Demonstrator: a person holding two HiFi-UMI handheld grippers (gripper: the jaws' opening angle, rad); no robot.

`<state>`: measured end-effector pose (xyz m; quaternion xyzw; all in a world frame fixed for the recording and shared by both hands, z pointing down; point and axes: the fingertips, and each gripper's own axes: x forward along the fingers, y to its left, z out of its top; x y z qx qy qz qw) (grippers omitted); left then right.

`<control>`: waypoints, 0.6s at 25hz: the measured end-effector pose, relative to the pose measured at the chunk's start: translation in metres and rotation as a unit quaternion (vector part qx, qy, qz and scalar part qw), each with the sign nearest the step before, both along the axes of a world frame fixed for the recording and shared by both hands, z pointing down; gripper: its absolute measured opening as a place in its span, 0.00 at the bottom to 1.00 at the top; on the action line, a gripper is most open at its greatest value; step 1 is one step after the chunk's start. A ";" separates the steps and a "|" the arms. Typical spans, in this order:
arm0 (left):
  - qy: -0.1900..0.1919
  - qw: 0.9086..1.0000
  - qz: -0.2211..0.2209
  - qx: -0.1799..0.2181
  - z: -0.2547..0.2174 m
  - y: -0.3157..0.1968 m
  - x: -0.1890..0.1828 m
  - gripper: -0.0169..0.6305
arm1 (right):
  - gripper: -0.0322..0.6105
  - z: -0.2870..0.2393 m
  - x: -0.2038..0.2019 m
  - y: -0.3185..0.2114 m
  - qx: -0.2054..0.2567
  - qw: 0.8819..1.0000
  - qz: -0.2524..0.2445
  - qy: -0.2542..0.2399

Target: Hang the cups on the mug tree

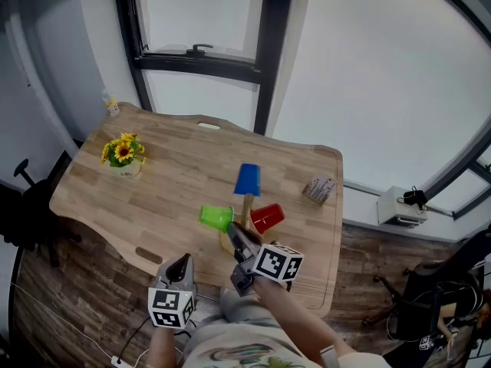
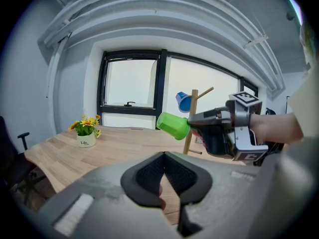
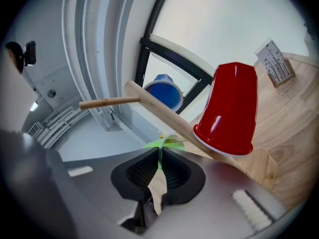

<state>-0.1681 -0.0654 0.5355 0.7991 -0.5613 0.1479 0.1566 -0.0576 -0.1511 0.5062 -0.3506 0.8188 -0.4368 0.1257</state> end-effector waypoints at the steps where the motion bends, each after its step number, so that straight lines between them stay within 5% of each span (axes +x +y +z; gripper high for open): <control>1: 0.000 1.000 0.000 0.000 0.000 0.000 0.000 0.03 | 0.09 0.002 0.001 0.000 -0.004 1.000 0.002 0.003; 15: 0.010 1.000 0.002 -0.003 0.004 0.009 0.002 0.03 | 0.09 0.019 0.014 0.007 -0.026 0.998 0.020 0.047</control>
